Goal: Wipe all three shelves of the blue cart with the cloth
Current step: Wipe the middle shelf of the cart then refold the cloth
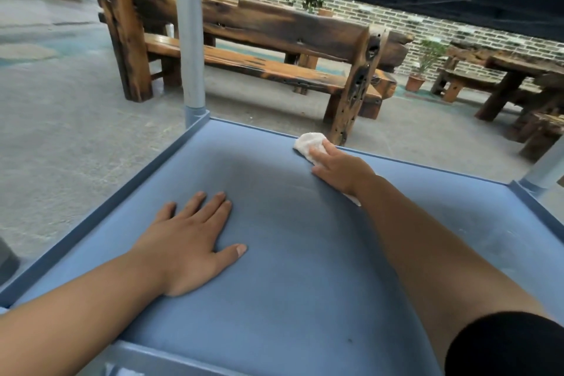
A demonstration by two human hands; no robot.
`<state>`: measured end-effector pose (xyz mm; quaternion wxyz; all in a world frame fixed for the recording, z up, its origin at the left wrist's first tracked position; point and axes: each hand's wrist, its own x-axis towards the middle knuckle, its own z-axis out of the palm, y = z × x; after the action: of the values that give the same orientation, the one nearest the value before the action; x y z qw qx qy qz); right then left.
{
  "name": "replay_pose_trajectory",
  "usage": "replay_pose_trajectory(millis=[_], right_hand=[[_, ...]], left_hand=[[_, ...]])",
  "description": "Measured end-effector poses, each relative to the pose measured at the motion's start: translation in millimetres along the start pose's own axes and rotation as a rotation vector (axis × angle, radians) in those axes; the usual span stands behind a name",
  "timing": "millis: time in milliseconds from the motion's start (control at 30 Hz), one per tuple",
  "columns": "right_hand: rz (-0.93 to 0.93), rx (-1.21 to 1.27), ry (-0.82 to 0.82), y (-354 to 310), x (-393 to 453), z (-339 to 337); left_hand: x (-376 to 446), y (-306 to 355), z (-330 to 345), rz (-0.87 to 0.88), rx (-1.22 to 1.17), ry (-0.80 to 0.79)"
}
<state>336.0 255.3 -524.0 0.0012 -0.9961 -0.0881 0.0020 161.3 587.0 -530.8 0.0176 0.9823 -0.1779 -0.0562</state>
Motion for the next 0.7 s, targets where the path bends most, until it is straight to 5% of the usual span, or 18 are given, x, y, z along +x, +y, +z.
replay_pose_trajectory(millis=[333,700], right_hand=[[-0.057,-0.014,0.046,-8.6,-35.1,0.4],[-0.353,0.088,0.012,-48.2,-149.4,-3.6]], left_hand=[[6.0,-4.2,1.2,0.001,0.005,0.003],[4.7,-1.6,-0.4,-0.007,-0.006,0.003]])
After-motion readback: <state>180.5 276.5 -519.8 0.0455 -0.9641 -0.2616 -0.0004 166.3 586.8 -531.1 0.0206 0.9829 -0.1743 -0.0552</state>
